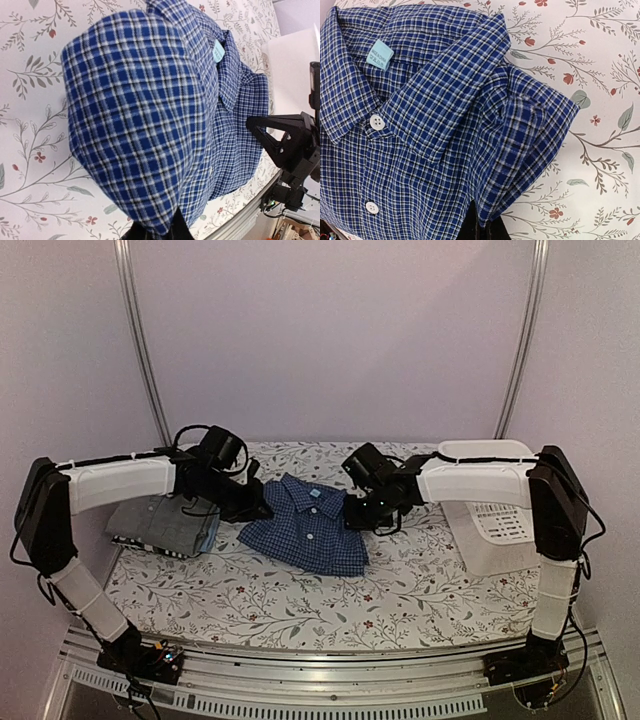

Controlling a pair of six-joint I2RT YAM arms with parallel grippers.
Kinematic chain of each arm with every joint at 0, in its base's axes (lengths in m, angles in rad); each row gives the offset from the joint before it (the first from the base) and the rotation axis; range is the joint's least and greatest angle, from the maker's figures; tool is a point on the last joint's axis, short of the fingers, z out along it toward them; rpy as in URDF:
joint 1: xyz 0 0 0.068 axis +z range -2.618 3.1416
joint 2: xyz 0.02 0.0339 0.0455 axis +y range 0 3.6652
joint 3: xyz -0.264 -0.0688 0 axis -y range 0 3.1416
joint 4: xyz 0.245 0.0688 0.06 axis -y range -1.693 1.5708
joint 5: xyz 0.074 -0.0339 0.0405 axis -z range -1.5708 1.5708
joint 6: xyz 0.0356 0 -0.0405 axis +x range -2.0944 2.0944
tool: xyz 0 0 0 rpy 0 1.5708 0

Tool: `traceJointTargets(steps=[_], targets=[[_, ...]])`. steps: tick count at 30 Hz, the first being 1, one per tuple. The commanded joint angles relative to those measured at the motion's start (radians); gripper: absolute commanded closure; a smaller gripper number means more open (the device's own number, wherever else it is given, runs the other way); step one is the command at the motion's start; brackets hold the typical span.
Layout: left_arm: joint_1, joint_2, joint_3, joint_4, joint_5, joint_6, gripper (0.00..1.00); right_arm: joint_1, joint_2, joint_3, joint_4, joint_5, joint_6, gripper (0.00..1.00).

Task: Fold and stack the long sleeve shirts
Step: Smooth out the square-folded shirt at the center of the board.

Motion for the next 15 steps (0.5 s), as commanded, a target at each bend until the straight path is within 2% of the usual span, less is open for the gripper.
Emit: traceJointTargets(steps=[1,2,3,4,6,8,10,12,15], targets=[[-0.043,-0.04,-0.061,-0.018,-0.052,-0.055,0.84,-0.02,-0.084,-0.073,-0.057,-0.002,-0.042,1.0],[-0.047,-0.038,-0.073,-0.014,-0.06,-0.061,0.7,-0.037,-0.099,-0.11,-0.045,-0.017,-0.053,1.0],[-0.048,-0.033,-0.083,-0.01,-0.064,-0.062,0.6,-0.054,-0.108,-0.148,-0.026,-0.031,-0.062,1.0],[-0.047,-0.028,-0.086,-0.009,-0.073,-0.058,0.51,-0.072,-0.117,-0.183,-0.009,-0.04,-0.074,0.96],[-0.045,-0.017,-0.077,-0.014,-0.117,-0.043,0.39,-0.106,-0.125,-0.239,0.006,-0.058,-0.086,0.78],[-0.028,-0.004,-0.059,-0.017,-0.126,-0.022,0.39,-0.118,-0.127,-0.268,0.007,-0.057,-0.09,0.62],[-0.015,0.006,-0.04,-0.018,-0.125,-0.006,0.46,-0.118,-0.147,-0.282,0.013,-0.052,-0.083,0.51],[-0.014,0.019,-0.021,-0.01,-0.111,0.009,0.53,-0.111,-0.171,-0.279,0.006,-0.033,-0.07,0.47],[-0.017,0.044,-0.004,-0.006,-0.087,0.017,0.68,-0.067,-0.196,-0.229,-0.032,0.04,-0.042,0.47]])
